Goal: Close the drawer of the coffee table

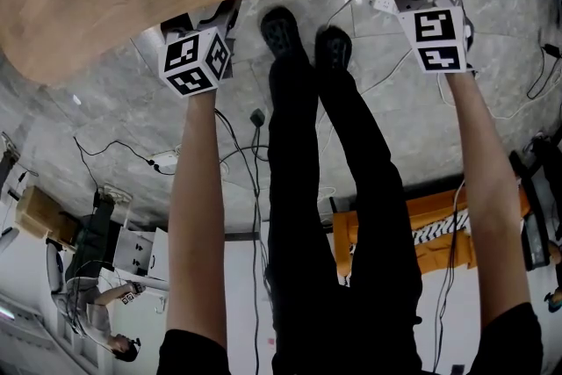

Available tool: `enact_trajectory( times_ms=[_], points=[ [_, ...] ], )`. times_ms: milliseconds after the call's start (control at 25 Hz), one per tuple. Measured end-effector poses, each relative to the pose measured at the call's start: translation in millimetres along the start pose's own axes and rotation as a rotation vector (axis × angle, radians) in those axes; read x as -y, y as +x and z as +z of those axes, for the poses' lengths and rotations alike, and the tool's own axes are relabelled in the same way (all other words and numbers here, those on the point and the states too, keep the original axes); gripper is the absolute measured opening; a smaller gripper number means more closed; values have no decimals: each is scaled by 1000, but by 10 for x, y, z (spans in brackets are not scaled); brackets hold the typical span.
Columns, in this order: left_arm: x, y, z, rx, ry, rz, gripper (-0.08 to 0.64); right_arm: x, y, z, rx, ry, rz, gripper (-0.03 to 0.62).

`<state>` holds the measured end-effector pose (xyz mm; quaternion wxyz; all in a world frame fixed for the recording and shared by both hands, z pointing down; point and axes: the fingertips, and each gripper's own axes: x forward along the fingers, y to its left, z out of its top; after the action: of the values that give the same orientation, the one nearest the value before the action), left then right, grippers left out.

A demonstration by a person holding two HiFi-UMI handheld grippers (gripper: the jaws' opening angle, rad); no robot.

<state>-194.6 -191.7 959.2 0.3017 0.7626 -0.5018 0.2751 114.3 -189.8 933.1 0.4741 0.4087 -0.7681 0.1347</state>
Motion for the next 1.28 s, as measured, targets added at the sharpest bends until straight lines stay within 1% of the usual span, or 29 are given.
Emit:
enact_trajectory(
  times_ms=[200, 400, 560, 840, 1280],
  points=[
    [-67, -19, -22, -25, -1, -3, 443, -23, 16, 26, -14, -2, 9, 236],
    [-19, -119, -16, -41, 1, 7, 443, -55, -112, 5, -29, 13, -3, 236],
    [47, -185, -96, -64, 0, 6, 437, -98, -189, -87, -48, 20, 5, 236],
    [146, -419, -386, -118, 5, 11, 413, -337, -369, -327, -81, 34, 26, 235],
    [364, -792, -903, -210, -11, 10, 408, -745, -681, -772, -154, 50, 74, 233]
  ],
)
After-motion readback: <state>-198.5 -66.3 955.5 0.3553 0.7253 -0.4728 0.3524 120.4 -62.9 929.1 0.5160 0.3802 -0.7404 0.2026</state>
